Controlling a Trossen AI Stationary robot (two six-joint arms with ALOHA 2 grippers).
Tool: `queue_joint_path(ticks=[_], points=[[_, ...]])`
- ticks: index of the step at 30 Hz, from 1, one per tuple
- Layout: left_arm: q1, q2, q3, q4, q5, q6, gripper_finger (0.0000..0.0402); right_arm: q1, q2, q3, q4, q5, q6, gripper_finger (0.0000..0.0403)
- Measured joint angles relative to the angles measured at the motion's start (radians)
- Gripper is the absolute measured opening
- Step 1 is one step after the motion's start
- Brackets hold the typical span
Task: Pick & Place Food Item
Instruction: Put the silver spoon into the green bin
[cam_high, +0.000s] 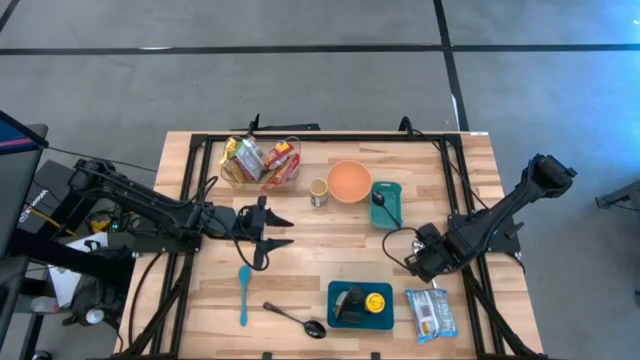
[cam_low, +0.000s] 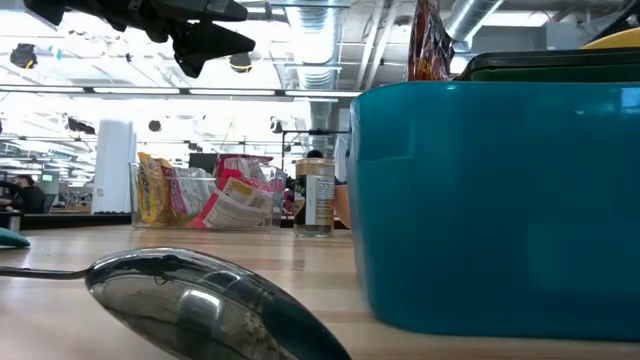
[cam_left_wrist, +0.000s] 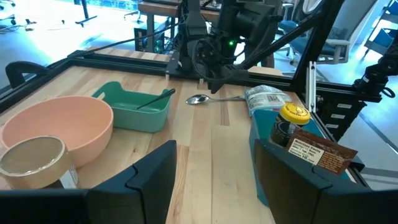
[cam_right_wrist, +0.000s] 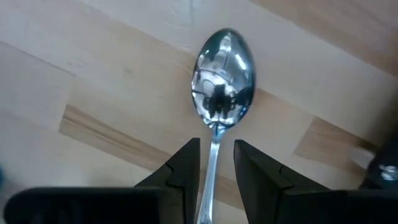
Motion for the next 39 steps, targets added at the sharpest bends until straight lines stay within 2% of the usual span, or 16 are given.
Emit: queue_joint_path(ticks=[17,31,39], points=[[0.000,0.000,0.000,0.000,0.000,0.000,0.0210,0.003,0.000,-0.101,0.160,0.003,0.032,0.0092],[0.000,0.000,0.000,0.000,0.000,0.000,0.0210,0.004,0.002,-0.101,0.161,0.008,0.043,0.0092],[0.000,0.000,0.000,0.000,0.000,0.000,0.0210,0.022,0.104,-0.088,0.159,0.017,0.055,0.0092]])
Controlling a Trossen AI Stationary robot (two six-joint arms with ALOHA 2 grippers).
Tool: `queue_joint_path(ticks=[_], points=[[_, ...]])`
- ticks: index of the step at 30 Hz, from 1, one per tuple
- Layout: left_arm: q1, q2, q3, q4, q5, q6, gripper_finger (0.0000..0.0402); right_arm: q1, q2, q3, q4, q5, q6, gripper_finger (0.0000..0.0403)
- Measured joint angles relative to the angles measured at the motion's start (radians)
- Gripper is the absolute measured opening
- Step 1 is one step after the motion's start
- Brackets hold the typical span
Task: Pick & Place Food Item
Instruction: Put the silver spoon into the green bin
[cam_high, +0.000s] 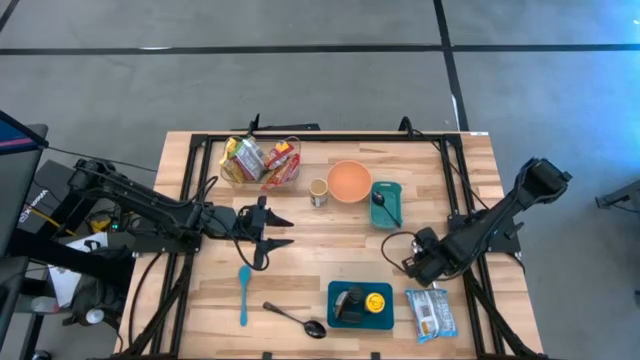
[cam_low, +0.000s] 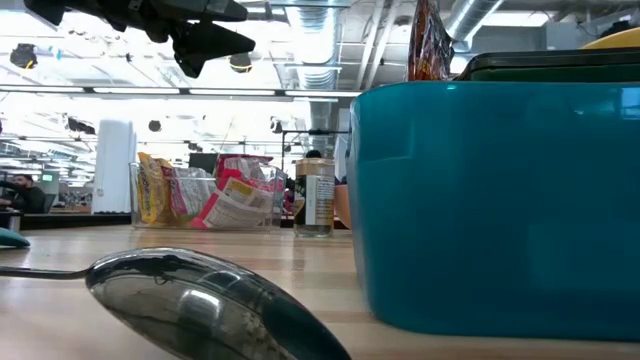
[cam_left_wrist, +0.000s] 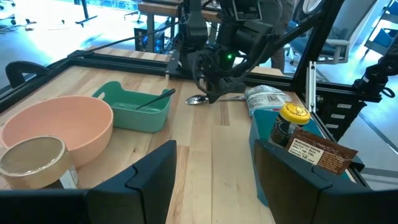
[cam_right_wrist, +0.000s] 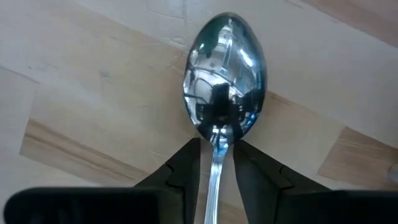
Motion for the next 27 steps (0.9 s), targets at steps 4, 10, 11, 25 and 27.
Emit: queue_joint_path(ticks=[4,10,11,25,27], points=[[0.000,0.000,0.000,0.000,0.000,0.000,0.0210,-0.001,0.011,0.022,-0.020,-0.004,-0.001,0.0092],[0.000,0.000,0.000,0.000,0.000,0.000,0.0210,-0.001,0.002,0.028,-0.023,-0.008,-0.009,0.0065],[0.000,0.000,0.000,0.000,0.000,0.000,0.0210,-0.001,0.001,0.028,-0.023,-0.011,-0.010,0.0059],[0.000,0.000,0.000,0.000,0.000,0.000,0.0210,-0.001,0.000,0.029,-0.026,-0.012,-0.026,0.0013],[0.000,0.000,0.000,0.000,0.000,0.000,0.0210,-0.001,0.000,0.029,-0.027,-0.012,-0.027,0.0016]])
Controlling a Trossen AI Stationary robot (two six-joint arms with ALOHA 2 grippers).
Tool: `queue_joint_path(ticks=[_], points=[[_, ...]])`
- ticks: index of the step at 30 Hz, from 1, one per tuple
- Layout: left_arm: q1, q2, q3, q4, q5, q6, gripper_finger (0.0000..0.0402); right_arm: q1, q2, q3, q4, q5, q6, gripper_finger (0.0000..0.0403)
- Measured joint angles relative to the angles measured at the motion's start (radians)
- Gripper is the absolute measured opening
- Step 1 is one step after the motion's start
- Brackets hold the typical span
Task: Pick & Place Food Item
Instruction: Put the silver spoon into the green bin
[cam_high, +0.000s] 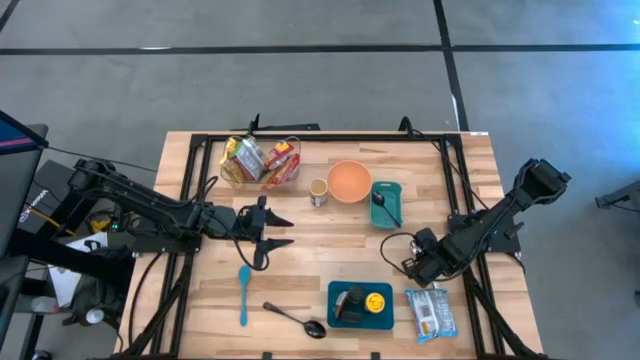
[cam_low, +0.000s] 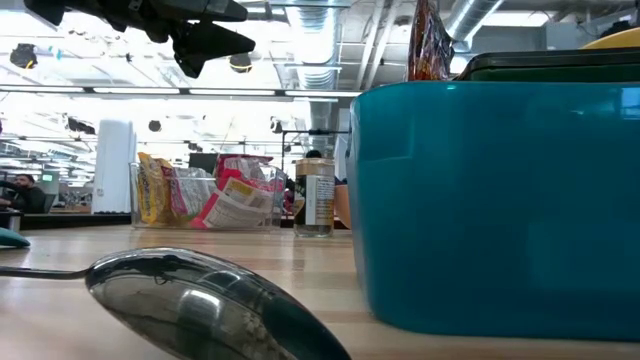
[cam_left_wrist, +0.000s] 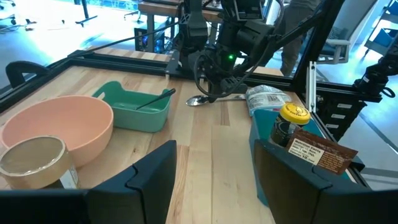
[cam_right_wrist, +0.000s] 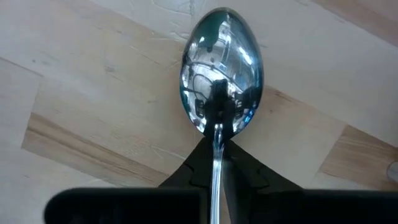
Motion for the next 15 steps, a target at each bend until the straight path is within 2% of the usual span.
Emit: queue_joint_path(ticks=[7,15], points=[[0.000,0.000,0.000,0.000,0.000,0.000,0.0210,0.000,0.000,0.010,-0.021,0.001,-0.027,0.0005],[0.000,0.000,0.000,0.000,0.000,0.000,0.0210,0.000,0.000,0.109,-0.145,0.053,-0.062,0.0006]])
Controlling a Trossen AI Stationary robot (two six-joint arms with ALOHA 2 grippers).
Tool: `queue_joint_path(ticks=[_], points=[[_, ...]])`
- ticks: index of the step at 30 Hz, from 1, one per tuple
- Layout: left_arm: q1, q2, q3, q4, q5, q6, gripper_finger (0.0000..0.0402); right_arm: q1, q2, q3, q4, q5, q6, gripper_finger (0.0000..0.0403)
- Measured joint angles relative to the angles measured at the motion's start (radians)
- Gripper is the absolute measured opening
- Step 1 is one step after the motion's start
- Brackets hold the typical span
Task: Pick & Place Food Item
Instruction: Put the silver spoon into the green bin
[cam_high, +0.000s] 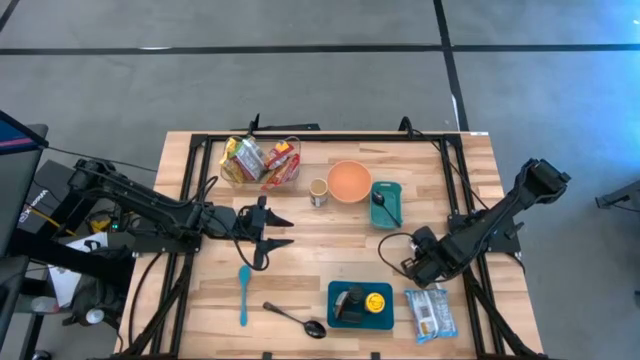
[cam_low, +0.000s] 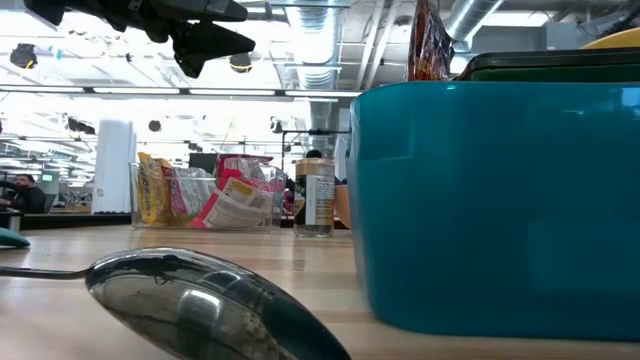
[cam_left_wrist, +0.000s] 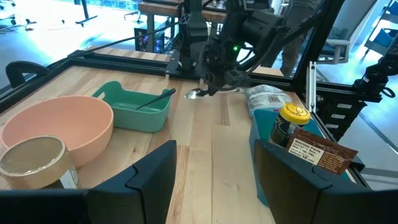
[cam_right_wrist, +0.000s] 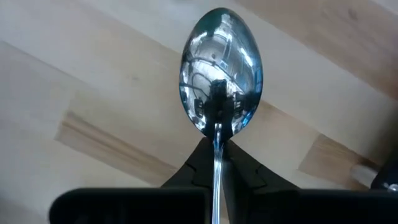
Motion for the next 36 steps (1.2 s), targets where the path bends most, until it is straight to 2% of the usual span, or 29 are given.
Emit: queue_joint_path(ticks=[12,20,31,36], points=[[0.000,0.000,0.000,0.000,0.000,0.000,0.0210,0.000,0.000,0.180,-0.122,0.152,-0.103,0.0006],[0.000,0.000,0.000,0.000,0.000,0.000,0.0210,-0.002,-0.017,0.282,-0.219,0.300,-0.168,0.0006],[0.000,0.000,0.000,0.000,0.000,0.000,0.0210,-0.013,-0.223,0.286,-0.248,0.530,-0.220,0.0006],[0.000,0.000,0.000,0.001,-0.009,0.000,0.0210,-0.065,-0.308,0.286,-0.247,0.542,-0.279,0.0006]])
